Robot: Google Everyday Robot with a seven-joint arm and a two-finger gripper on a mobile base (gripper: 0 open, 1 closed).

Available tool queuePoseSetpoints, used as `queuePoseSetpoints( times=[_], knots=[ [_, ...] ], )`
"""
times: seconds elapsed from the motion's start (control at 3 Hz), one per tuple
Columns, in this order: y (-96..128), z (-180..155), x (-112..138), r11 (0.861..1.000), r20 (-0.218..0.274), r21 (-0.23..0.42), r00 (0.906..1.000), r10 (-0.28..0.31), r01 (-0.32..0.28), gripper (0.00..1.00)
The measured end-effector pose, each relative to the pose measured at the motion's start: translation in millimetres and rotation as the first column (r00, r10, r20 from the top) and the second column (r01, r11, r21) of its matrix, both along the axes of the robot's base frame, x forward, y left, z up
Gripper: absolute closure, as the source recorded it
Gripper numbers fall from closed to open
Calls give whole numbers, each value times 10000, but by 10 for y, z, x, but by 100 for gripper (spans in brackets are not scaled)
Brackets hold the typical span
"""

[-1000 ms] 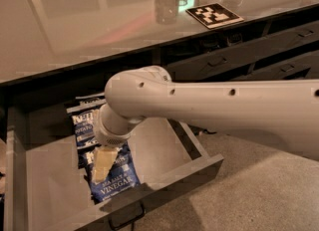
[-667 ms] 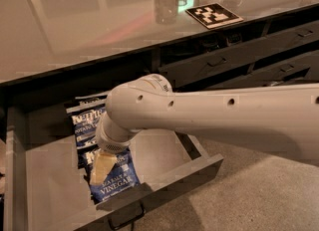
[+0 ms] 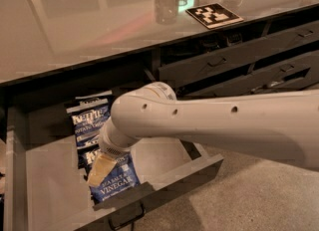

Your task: Pick blue chip bag from top drawer and place on counter

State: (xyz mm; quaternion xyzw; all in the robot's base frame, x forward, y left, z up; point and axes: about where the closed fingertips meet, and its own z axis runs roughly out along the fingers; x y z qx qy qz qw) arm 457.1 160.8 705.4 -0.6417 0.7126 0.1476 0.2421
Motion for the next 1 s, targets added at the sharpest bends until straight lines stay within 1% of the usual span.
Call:
queuePoseSetpoints(
  times=[0.33,0.67,1.0],
  knots=[
    [71,-220,-49,9963,8,304,9968,-802,802,0],
    [128,-443,-36,9855,-338,423,9860,-1630,1644,0],
    [107,-659,-3,9718,-659,185,9702,-2332,2349,0]
  ],
)
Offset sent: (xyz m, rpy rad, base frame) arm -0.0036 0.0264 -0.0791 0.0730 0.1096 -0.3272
